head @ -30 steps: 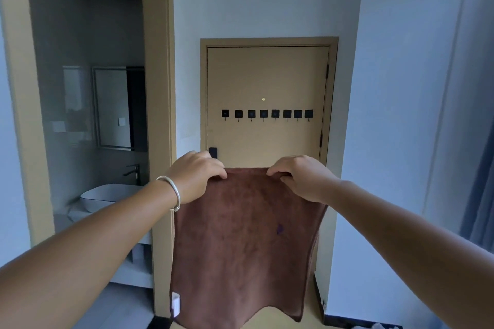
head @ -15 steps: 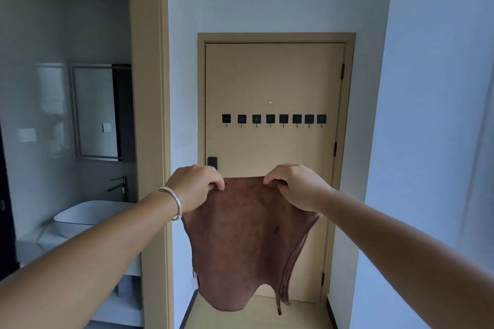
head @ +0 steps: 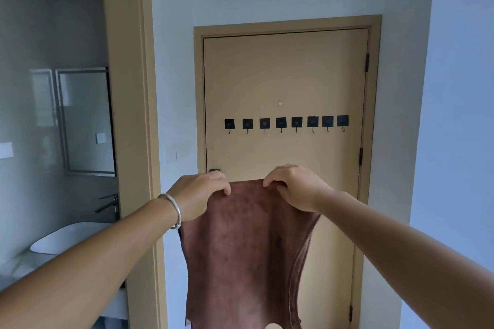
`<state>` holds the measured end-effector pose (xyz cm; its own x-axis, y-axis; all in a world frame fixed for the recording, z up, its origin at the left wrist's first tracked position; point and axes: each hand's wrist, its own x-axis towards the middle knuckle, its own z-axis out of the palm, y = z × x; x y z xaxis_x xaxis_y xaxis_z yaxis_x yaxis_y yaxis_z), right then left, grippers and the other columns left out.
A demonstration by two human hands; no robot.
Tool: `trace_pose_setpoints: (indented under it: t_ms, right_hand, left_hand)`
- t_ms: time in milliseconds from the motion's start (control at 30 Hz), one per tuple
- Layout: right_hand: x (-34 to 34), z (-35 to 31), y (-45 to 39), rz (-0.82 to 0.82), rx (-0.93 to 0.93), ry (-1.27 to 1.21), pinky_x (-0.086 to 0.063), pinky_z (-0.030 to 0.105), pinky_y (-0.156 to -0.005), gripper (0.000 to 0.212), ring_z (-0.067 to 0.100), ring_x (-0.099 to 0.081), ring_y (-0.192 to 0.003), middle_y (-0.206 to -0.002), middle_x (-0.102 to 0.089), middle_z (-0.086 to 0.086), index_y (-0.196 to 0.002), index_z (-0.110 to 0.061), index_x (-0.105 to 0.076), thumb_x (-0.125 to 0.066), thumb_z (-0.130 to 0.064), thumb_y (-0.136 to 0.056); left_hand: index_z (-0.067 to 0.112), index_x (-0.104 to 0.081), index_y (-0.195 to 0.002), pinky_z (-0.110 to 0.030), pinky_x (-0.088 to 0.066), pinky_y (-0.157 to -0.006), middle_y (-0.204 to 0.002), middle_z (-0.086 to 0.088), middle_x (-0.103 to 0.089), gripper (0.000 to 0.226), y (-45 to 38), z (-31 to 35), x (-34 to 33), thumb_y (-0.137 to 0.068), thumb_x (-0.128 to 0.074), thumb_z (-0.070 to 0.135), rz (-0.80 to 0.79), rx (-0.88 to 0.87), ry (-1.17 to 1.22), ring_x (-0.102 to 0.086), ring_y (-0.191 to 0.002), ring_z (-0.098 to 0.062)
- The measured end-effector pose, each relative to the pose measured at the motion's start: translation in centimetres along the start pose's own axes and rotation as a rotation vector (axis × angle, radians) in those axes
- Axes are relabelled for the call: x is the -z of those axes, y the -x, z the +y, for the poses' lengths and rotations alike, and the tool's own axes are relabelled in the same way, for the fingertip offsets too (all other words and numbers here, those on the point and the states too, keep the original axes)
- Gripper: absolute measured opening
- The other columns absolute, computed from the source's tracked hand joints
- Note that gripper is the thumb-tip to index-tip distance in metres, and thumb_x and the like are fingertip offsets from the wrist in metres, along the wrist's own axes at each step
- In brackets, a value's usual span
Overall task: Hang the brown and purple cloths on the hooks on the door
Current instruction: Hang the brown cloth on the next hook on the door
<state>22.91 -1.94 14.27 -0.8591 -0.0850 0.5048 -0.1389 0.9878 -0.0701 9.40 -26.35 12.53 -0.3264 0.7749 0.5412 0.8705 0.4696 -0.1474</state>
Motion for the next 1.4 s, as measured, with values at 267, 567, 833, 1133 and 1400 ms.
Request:
trace_pose_setpoints:
  t_ms: [267, 567, 833, 1133, 1400]
  right_hand:
    - [-3.5, 9.0, -8.0, -0.008, 0.0, -0.011, -0.033, 0.019, -0.078, 0.044, 0.004, -0.042, -0.099, -0.11, -0.056, -0.015, -0.111, -0.034, -0.064, -0.043, -0.003, -0.089]
    - [-8.7, 16.0, -15.9, 0.045, -0.029, -0.019, -0.035, 0.019, -0.086, 0.044, 0.007, -0.047, -0.102, -0.108, -0.058, -0.015, -0.112, -0.031, -0.067, -0.043, -0.001, -0.089]
    - [-14.9, 21.7, -27.3, 0.029, -0.024, 0.001, -0.047, 0.032, -0.094, 0.046, 0.016, -0.056, -0.11, -0.119, -0.063, -0.007, -0.111, -0.029, -0.067, -0.04, 0.002, -0.09]
    - [-21.3, 25.8, -41.6, 0.064, -0.001, -0.022, -0.044, 0.024, -0.091, 0.041, 0.015, -0.057, -0.105, -0.114, -0.064, -0.006, -0.107, -0.024, -0.068, -0.042, 0.002, -0.091]
    - [-26.7, 29.9, -50.7, 0.119, 0.004, -0.035, -0.039, 0.016, -0.088, 0.042, 0.015, -0.056, -0.106, -0.115, -0.063, -0.005, -0.107, -0.023, -0.069, -0.041, 0.005, -0.094]
  left_hand:
    - [0.039, -0.058, -0.108, -0.03, -0.045, -0.083, -0.111, 0.023, -0.058, 0.06, -9.7, -4.7, -6.1, -0.081, -0.041, -0.011, -0.012, 0.015, -0.023, -0.055, -0.097, -0.009]
    - [0.038, -0.061, -0.105, -0.029, -0.046, -0.078, -0.106, 0.021, -0.059, 0.057, -17.8, -10.6, -12.8, -0.081, -0.041, -0.009, -0.001, 0.053, -0.015, -0.054, -0.088, -0.009]
    - [0.032, -0.065, -0.096, -0.022, -0.039, -0.071, -0.097, 0.018, -0.06, 0.048, -25.4, -20.1, -20.0, -0.079, -0.039, -0.005, 0.047, 0.096, 0.062, -0.052, -0.082, -0.01]
    - [0.024, -0.061, -0.078, -0.025, -0.046, -0.072, -0.083, 0.014, -0.058, 0.021, -32.7, -32.1, -24.9, -0.08, -0.045, 0.011, 0.085, 0.125, 0.234, -0.053, -0.078, -0.005]
    - [0.028, -0.067, -0.098, -0.028, -0.044, -0.082, -0.096, 0.011, -0.053, 0.028, -38.4, -40.7, -29.3, -0.096, -0.044, 0.013, -0.003, 0.164, 0.187, -0.054, -0.088, -0.014]
